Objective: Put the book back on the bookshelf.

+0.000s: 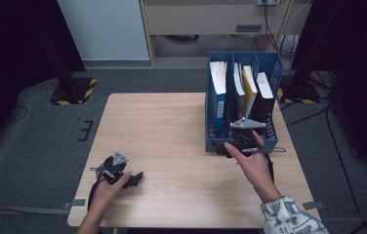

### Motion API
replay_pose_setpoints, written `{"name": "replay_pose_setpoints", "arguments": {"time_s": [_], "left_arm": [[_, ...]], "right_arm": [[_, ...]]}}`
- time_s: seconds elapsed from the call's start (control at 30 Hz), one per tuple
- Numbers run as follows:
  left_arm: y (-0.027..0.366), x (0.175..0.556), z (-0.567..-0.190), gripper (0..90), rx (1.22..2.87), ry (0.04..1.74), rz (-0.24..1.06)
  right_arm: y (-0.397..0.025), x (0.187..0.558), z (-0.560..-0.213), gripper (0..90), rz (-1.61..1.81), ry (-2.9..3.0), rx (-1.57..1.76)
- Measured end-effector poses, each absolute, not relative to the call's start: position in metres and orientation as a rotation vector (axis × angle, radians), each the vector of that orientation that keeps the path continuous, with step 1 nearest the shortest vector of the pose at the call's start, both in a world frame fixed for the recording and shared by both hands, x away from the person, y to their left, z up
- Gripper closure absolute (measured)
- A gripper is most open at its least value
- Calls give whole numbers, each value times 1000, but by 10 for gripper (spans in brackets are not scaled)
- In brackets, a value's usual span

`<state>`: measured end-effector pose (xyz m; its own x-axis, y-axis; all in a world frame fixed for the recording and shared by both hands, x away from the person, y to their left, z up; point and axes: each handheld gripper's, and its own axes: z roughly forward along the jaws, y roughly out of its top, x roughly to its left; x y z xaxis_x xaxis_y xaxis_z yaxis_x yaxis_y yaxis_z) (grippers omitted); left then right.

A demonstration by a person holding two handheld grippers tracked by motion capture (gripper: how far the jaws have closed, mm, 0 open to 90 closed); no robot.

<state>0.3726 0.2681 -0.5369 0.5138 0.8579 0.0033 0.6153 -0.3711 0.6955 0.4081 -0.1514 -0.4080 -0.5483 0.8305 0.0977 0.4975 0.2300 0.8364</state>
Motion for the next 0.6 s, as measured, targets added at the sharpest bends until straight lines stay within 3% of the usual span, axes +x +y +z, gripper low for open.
{"name": "replay_pose_setpoints", "arguments": {"time_s": [0.6], "left_arm": [[268,373,-537,0,2115,1196,487]], "right_arm": [[-101,398,-413,97,1253,2250,1120]]}}
